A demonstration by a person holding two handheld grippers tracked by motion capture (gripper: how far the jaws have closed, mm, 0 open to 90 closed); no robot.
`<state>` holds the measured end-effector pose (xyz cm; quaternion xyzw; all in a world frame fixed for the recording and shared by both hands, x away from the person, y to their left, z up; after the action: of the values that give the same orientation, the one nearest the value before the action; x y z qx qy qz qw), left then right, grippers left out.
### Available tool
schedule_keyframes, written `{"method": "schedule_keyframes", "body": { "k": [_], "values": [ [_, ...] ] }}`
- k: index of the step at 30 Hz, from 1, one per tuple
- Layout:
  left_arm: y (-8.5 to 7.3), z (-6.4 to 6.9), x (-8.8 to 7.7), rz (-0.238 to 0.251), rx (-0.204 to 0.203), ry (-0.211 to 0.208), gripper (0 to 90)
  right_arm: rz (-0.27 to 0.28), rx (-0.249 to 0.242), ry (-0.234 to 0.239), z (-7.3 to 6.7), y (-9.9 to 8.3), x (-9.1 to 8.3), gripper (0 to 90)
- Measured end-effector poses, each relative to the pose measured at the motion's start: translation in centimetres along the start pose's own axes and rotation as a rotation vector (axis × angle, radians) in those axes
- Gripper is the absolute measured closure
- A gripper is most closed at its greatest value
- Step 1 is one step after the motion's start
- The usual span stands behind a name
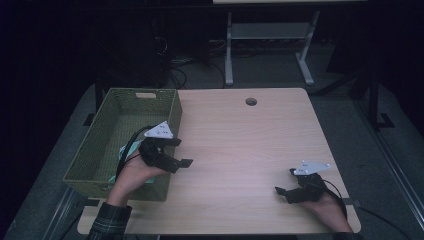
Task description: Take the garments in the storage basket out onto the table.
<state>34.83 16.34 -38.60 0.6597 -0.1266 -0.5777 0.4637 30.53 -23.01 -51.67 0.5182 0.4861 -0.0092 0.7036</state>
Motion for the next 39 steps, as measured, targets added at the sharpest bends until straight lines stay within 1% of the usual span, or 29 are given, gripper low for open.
{"method": "schedule_keyframes", "body": {
  "k": [4, 11, 13, 14, 15, 18, 23, 28, 29, 33, 39],
  "values": [
    [-0.3, -0.3, -0.4, 0.0, -0.019, 0.011, 13.8, 0.0, 0.0, 0.0, 0.0, 0.0, 0.0, 10.9],
    [-0.8, -0.8, -1.2, 0.007, -0.036, 0.027, 13.9, 0.0, 0.0, 0.0, 0.0, 0.0, 0.0, 10.9],
    [-1.0, -1.0, -1.4, 0.003, -0.034, 0.032, 13.8, 0.0, 0.0, 0.0, 0.0, 0.0, 0.0, 10.9],
    [-1.0, -1.0, -1.4, 0.007, -0.042, 0.033, 13.8, 0.0, 0.0, 0.0, 0.0, 0.0, 0.0, 10.9],
    [-1.1, -1.1, -1.5, 0.002, -0.038, 0.036, 13.8, 0.0, 0.0, 0.0, 0.0, 0.0, 0.0, 10.9],
    [-1.2, -1.2, -1.7, 0.005, -0.044, 0.04, 13.9, 0.0, 0.001, 0.0, 0.0, 0.0, 0.0, 10.9],
    [-1.8, -1.8, -2.3, 0.007, -0.053, 0.066, 13.8, 0.0, 0.0, 0.0, 0.0, 0.0, 0.0, 10.9],
    [-2.1, -2.0, -2.8, 0.01, -0.054, 0.078, 13.8, 0.0, 0.001, 0.0, 0.0, 0.0, 0.0, 10.9],
    [-2.1, -2.1, -2.9, 0.015, -0.061, 0.082, 13.8, 0.0, 0.001, 0.0, 0.0, 0.0, 0.0, 10.9],
    [-2.4, -2.4, -3.5, 0.012, -0.061, 0.093, 13.8, 0.0, 0.0, 0.0, 0.0, 0.0, 0.0, 10.9],
    [-2.9, -3.0, -4.3, 0.025, -0.082, 0.113, 13.8, 0.001, 0.003, 0.0, 0.0, 0.0, 0.0, 10.9]
  ]
}}
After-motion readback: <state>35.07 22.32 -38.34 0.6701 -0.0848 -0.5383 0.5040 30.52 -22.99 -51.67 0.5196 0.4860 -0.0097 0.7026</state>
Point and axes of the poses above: each handheld gripper's, and its own axes: x roughly forward along the jaws, y roughly out of its top, z roughly to its right, the point moved 5 cm from there along x, roughly forward along the jaws, and after that the axes turned 2 degrees about -y, right-handed, at the moved point
